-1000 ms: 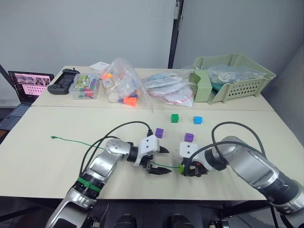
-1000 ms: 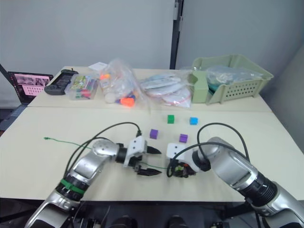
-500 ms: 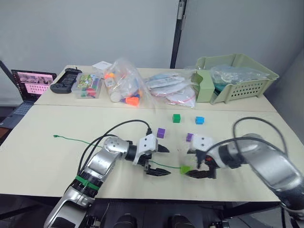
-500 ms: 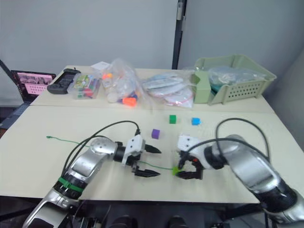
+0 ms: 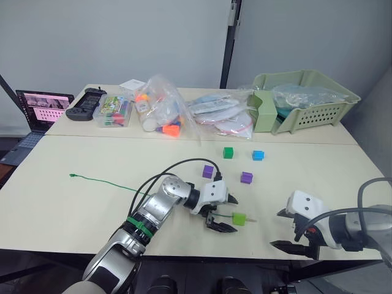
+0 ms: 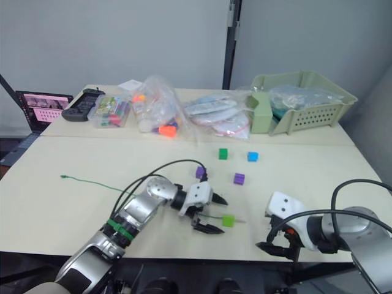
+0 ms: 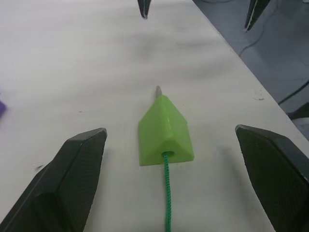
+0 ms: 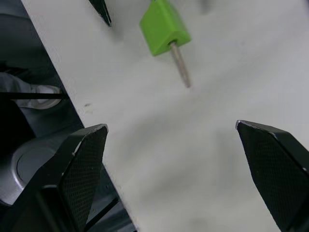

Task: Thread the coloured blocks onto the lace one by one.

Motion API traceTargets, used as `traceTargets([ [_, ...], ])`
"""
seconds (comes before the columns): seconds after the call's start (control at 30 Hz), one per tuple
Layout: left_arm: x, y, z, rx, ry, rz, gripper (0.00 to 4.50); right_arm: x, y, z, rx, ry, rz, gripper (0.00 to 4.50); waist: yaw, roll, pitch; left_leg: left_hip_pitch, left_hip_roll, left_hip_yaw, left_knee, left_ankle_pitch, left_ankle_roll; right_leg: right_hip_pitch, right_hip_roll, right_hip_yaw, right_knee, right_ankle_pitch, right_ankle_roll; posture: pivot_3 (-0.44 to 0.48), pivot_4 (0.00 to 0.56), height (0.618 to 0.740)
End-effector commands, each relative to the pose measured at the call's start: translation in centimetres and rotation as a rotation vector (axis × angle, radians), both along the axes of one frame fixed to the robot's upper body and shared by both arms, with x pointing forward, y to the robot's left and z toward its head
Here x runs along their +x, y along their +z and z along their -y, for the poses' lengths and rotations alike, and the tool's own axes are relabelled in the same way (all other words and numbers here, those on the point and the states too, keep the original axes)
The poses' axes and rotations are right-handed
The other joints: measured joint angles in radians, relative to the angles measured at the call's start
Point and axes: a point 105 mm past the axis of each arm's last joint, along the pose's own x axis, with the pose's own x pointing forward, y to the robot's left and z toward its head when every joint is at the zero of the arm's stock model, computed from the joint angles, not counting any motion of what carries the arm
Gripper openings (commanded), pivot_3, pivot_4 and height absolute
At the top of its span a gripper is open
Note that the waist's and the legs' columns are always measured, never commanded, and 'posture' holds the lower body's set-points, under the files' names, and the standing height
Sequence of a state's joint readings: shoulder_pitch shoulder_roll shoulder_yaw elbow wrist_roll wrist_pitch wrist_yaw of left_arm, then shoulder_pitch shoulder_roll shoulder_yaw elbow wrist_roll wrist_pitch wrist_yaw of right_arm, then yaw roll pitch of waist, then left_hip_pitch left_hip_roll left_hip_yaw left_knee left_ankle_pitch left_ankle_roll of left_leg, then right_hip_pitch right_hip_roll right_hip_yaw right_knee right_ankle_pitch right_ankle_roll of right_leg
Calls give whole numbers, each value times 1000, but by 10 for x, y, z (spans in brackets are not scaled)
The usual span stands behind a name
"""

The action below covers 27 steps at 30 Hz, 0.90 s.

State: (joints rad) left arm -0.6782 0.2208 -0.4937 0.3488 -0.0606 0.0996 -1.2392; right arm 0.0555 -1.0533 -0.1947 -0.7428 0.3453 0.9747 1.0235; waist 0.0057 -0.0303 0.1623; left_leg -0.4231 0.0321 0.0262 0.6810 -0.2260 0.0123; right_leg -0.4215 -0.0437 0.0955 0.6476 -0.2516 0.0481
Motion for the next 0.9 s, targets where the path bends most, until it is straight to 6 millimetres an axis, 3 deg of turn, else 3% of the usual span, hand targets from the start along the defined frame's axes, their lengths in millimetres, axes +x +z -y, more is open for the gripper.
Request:
traceTargets([
  [0.03,2,5,9,9,-8,65,4500,0,10,-2,-9,-5,54,4483,0,0,0,0,0,0,0,0,0,0,0,0,0,0,0,0,150,734],
  [0.2,8,-2,13,46,52,58,4500,-1,10,-3,-7,-14,57,4483,1,0,0,0,0,0,0,0,0,0,0,0,0,0,0,0,150,734],
  [0.53,8,-12,9,95,96,31,1345,12,5,-13,38,0,95,4500,1,0,0,1,0,0,0,0,0,1,0,0,0,0,0,0,150,734],
  [0.9,7,-12,4,125,77,43,1308,44,-19,-29,30,53,117,4500,-5,0,0,1,0,0,0,0,0,1,0,0,0,0,0,0,150,734],
])
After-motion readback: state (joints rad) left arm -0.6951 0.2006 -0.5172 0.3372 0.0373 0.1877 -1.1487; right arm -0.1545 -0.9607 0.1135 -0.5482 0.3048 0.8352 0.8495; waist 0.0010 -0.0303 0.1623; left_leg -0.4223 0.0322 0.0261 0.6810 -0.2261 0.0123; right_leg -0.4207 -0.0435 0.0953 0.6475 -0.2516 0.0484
